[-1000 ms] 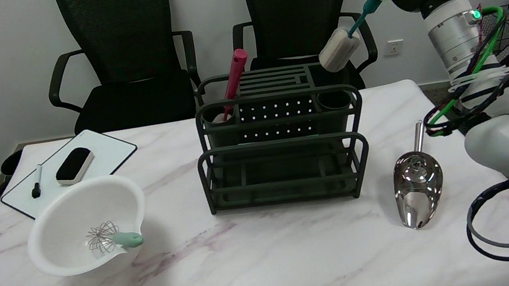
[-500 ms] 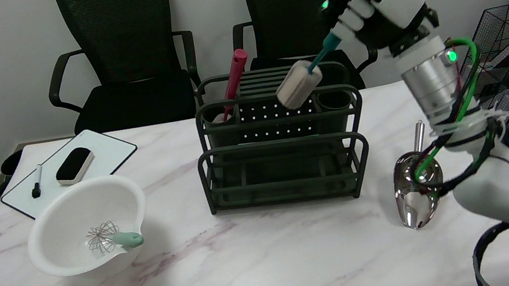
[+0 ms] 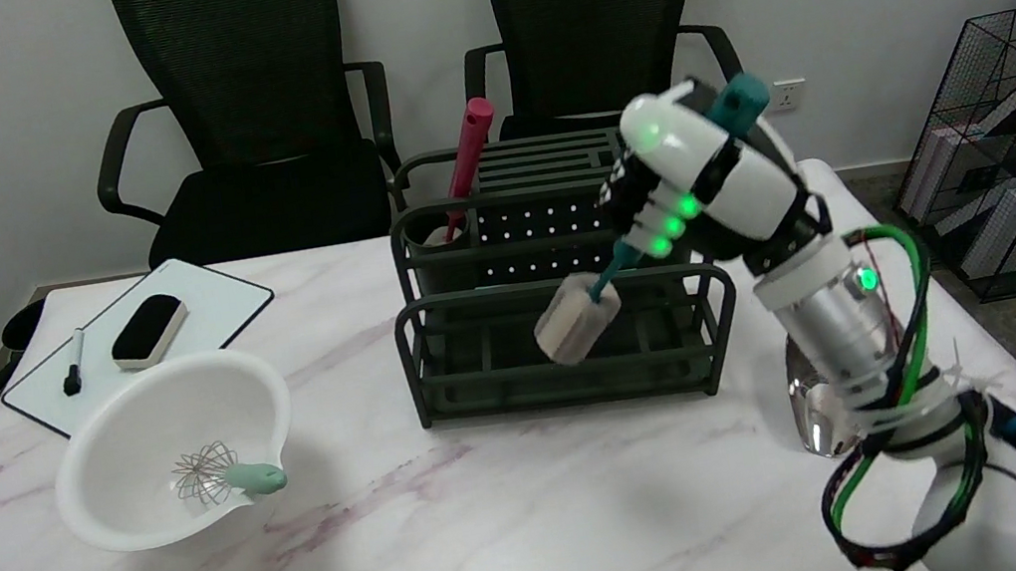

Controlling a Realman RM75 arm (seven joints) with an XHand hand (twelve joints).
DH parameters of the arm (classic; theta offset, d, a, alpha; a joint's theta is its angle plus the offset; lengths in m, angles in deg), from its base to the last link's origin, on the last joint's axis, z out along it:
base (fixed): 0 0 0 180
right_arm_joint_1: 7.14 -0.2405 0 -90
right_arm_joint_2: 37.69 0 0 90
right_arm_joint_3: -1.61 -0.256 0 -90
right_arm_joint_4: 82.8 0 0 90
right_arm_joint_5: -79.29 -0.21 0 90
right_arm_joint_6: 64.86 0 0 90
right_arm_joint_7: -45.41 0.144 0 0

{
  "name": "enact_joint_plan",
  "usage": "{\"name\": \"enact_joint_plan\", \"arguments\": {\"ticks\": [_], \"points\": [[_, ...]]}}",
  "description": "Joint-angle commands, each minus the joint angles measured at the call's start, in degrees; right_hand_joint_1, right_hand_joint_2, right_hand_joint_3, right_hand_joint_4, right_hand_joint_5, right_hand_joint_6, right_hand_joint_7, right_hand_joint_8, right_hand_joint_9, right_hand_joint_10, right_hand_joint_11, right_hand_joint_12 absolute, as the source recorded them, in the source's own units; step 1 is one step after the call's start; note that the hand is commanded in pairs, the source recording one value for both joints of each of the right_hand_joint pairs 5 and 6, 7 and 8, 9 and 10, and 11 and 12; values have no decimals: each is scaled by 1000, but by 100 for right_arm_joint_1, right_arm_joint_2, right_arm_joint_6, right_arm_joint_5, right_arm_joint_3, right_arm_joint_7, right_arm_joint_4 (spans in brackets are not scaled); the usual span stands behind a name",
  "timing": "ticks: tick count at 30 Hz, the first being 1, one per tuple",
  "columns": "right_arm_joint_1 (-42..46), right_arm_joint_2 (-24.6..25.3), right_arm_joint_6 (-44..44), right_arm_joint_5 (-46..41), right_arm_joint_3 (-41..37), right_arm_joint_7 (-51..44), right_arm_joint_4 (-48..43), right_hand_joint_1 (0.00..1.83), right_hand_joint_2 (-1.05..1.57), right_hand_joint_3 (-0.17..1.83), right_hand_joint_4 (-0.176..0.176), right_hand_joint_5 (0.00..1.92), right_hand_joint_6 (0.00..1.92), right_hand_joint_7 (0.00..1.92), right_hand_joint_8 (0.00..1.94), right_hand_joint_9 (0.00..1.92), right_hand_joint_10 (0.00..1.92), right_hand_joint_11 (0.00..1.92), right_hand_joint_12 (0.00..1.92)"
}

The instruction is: Pick up the blue sponge bottle brush.

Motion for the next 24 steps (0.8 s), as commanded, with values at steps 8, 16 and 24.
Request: {"name": "enact_joint_plan", "arguments": {"ticks": [8,16,24], "points": [[268,385,993,188,1199,-64,1090,875,1561,1096,0,1920,1920,1920,1920,1920,1920,1920,1920],[266,385,989,236,1209,-9,1058,873,1563,1089,0,1920,1920,1920,1920,1920,1920,1920,1920],[154,450,663,188,1263,16,1170,877,1563,1083,0,1920,1920,1920,1920,1920,1920,1920,1920]]}}
